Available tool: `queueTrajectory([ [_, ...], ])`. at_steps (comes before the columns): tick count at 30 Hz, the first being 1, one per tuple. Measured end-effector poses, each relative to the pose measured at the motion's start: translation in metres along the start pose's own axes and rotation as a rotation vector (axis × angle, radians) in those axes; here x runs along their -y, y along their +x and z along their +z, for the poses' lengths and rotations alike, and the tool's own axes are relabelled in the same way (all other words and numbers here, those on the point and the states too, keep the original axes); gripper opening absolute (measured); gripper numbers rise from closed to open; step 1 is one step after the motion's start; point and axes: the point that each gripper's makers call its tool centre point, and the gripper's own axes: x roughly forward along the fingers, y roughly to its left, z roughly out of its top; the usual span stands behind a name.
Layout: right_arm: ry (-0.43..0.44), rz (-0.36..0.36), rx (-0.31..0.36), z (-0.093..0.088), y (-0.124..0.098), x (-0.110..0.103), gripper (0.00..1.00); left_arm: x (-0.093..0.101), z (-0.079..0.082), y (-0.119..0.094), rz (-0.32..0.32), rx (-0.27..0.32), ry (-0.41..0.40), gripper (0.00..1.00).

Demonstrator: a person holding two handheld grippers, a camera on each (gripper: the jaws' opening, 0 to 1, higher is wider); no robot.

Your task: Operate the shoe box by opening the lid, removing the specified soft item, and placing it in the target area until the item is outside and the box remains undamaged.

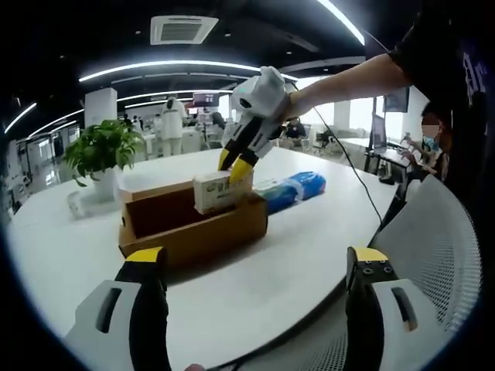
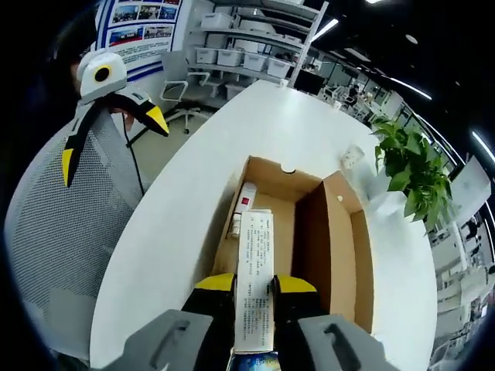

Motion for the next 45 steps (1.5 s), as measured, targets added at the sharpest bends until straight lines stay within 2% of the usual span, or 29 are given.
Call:
queueTrajectory([
  [10,0.001,-0.018,0.021,0.004,-0.017,0.005,0.13,0.002,-0.001,0.000,-0.005,-0.006,0.002,0.96],
  [22,0.006,-0.050,0.029,0.000,-0.038,0.013,0.13,0.001,-0.002,0.000,-0.003,-0.008,0.002,0.96],
  [33,0.011,-0.080,0.017,-0.013,-0.058,0.018,0.13,-0.001,-0.003,-0.001,0.003,-0.011,0.005,0.96],
  [45,0.029,-0.110,0.004,-0.035,-0.078,0.024,0.13,-0.001,-0.004,-0.001,0.005,-0.015,0.003,0.96],
])
